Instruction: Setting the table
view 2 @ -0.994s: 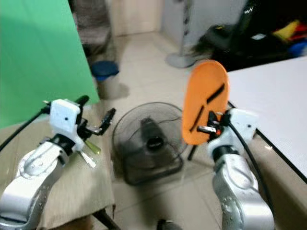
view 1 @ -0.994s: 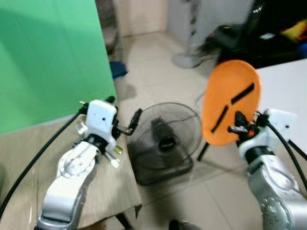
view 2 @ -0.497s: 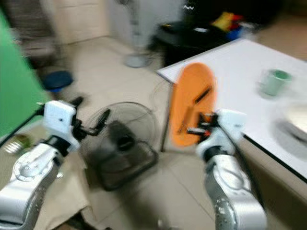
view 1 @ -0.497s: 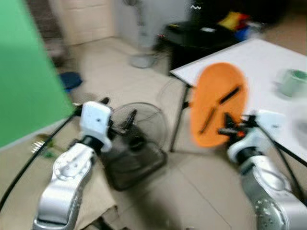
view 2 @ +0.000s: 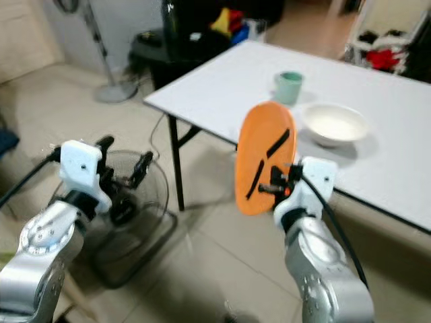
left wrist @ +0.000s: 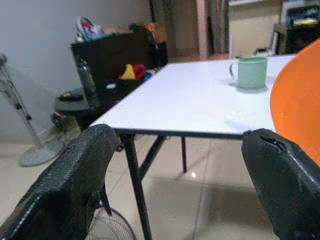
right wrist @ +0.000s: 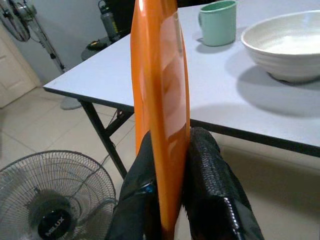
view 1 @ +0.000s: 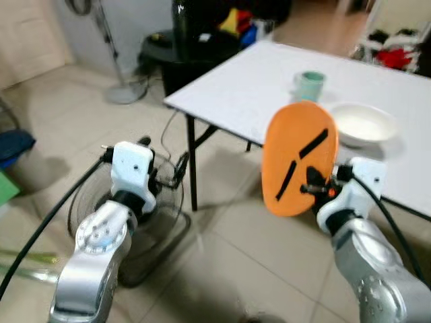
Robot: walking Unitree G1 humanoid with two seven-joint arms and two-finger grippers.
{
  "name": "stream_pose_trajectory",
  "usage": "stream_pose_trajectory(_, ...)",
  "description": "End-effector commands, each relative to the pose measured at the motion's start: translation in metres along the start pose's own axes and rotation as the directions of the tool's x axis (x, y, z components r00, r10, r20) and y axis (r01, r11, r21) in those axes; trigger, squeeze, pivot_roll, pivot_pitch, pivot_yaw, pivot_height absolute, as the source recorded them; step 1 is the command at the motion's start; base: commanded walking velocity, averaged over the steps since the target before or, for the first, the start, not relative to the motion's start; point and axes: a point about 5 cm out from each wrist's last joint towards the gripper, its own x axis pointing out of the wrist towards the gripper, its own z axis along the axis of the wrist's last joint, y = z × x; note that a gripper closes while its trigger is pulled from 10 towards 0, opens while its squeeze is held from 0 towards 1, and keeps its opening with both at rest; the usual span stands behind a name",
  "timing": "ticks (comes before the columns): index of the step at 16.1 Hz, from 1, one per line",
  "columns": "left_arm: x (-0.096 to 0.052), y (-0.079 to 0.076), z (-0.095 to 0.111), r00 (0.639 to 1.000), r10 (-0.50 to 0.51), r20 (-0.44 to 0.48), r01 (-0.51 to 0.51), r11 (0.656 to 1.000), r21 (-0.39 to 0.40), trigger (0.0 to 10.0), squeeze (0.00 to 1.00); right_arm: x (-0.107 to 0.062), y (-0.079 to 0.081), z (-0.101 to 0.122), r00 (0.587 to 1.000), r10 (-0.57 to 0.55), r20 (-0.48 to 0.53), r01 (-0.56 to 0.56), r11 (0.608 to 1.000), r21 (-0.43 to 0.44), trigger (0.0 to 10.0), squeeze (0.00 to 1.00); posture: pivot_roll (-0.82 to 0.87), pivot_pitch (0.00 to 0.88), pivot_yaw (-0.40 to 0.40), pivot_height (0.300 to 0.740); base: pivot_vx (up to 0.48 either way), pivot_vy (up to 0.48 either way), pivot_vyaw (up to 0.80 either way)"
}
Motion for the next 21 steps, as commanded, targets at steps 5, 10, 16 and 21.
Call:
stream_pose_trajectory(5, -0.001, 0.003, -0.003, 1.000, 0.013, -0.017, -0.014, 1.000, -0.011, 10.0, 0.00, 0.003, 0.010, 0.011, 0.993, 0.110, 0.030, -0.111, 0.994, 0.023, 10.0, 0.00, 0.11, 0.000, 0.038, 0.740, 0.277, 0.000, 0.00)
stream_pose_trajectory(10, -0.002, 0.004, -0.004, 1.000, 0.022, -0.020, -0.022, 1.000, -0.011, 10.0, 0.00, 0.006, 0.013, 0.011, 0.990, 0.141, 0.018, -0.142, 0.990, 0.026, 10.0, 0.00, 0.12, 0.000, 0.026, 0.740, 0.280, 0.000, 0.00)
stream_pose_trajectory(16, -0.003, 0.006, -0.004, 1.000, 0.019, -0.020, -0.019, 1.000, -0.010, 10.0, 0.00, 0.009, 0.014, 0.011, 0.989, 0.145, 0.012, -0.146, 0.989, 0.031, 10.0, 0.00, 0.12, 0.000, 0.028, 0.740, 0.284, 0.000, 0.00)
stream_pose_trajectory(21, -0.003, 0.005, -0.004, 1.000, 0.012, -0.023, -0.013, 1.000, -0.012, 10.0, 0.00, 0.011, 0.015, 0.011, 0.988, 0.154, 0.009, -0.154, 0.987, 0.035, 10.0, 0.00, 0.12, 0.000, 0.029, 0.740, 0.283, 0.000, -0.48)
